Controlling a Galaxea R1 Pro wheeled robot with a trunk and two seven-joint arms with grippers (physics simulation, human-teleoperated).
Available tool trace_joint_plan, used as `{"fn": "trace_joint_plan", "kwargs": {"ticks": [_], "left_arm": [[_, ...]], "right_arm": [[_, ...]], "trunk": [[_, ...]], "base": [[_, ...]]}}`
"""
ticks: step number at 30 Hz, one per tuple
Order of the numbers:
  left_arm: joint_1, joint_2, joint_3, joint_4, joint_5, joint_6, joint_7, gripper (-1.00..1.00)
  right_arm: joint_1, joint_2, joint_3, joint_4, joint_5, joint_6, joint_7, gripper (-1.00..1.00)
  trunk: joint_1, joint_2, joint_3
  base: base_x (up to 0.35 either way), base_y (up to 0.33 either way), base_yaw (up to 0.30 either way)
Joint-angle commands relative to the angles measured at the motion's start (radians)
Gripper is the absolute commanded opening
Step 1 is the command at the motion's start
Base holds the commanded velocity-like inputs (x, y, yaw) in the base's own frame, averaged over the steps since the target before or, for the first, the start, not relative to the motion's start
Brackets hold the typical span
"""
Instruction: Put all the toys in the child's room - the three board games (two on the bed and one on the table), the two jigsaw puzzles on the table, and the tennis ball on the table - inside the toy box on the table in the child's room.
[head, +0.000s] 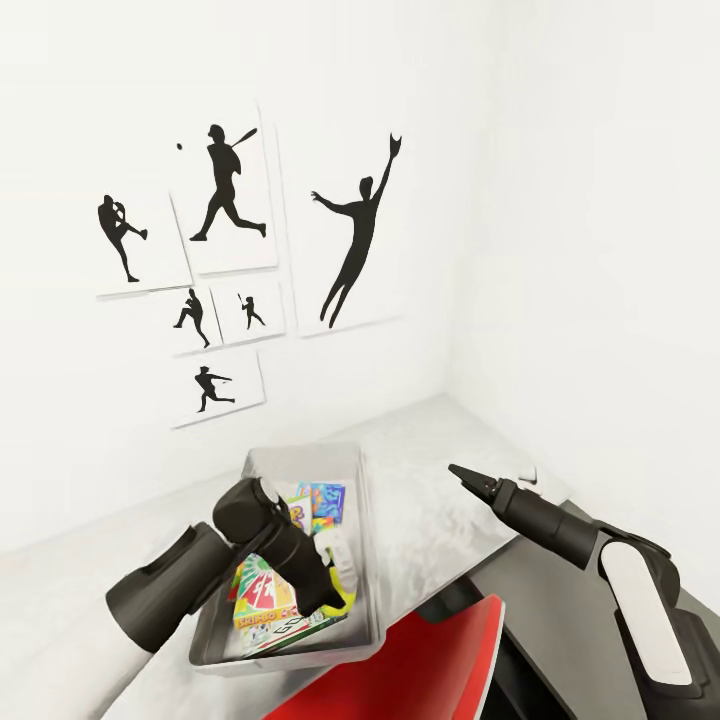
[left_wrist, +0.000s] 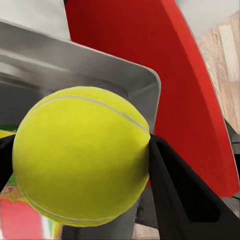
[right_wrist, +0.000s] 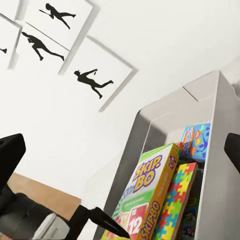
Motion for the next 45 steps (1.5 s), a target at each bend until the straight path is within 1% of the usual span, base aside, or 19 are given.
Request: {"fn": "trace_joint_plan", "kwargs": {"ticks": [1,6,14,21,41,42,45], "left_arm": [[0.001,0.0,-0.006,-0.001,-0.012,0.005,-0.01,-1.0],[0.005,-0.001,-0.016,-0.002,-0.014,0.005,-0.005,-1.0],[0.007,-0.002,-0.018,-0.002,-0.015,0.005,0.005,-1.0],[0.008,-0.011,-0.019,-0.002,-0.014,0.005,0.01,-1.0],[0.008,-0.011,-0.016,-0.002,-0.015,0.005,0.01,-1.0],[0.008,-0.011,-0.016,-0.002,-0.015,0.005,0.01,1.0],[0.008,-0.011,-0.014,-0.002,-0.015,0.005,0.01,1.0]], "right_arm": [[-0.001,0.0,-0.001,0.0,0.004,0.005,0.006,1.0],[-0.001,0.0,-0.001,0.0,0.004,0.005,0.006,1.0],[-0.001,0.0,-0.001,0.0,0.004,0.005,0.006,1.0],[-0.001,0.0,-0.002,0.0,0.004,0.005,0.006,1.0],[-0.001,0.0,-0.001,0.0,0.004,0.007,0.006,1.0],[-0.001,0.0,-0.001,0.0,0.004,0.007,0.006,1.0],[-0.001,0.0,-0.001,0.0,0.004,0.007,0.006,1.0]], "trunk": [[0.001,-0.002,-0.002],[0.001,-0.002,-0.002],[0.001,-0.002,-0.002],[0.001,-0.002,-0.002],[0.001,-0.002,-0.002],[0.001,-0.002,-0.002],[0.001,-0.002,-0.002]], "base": [[0.0,0.0,0.0],[0.0,0.0,0.0],[0.0,0.0,0.0],[0.0,0.0,0.0],[0.0,0.0,0.0],[0.0,0.0,0.0],[0.0,0.0,0.0]]}}
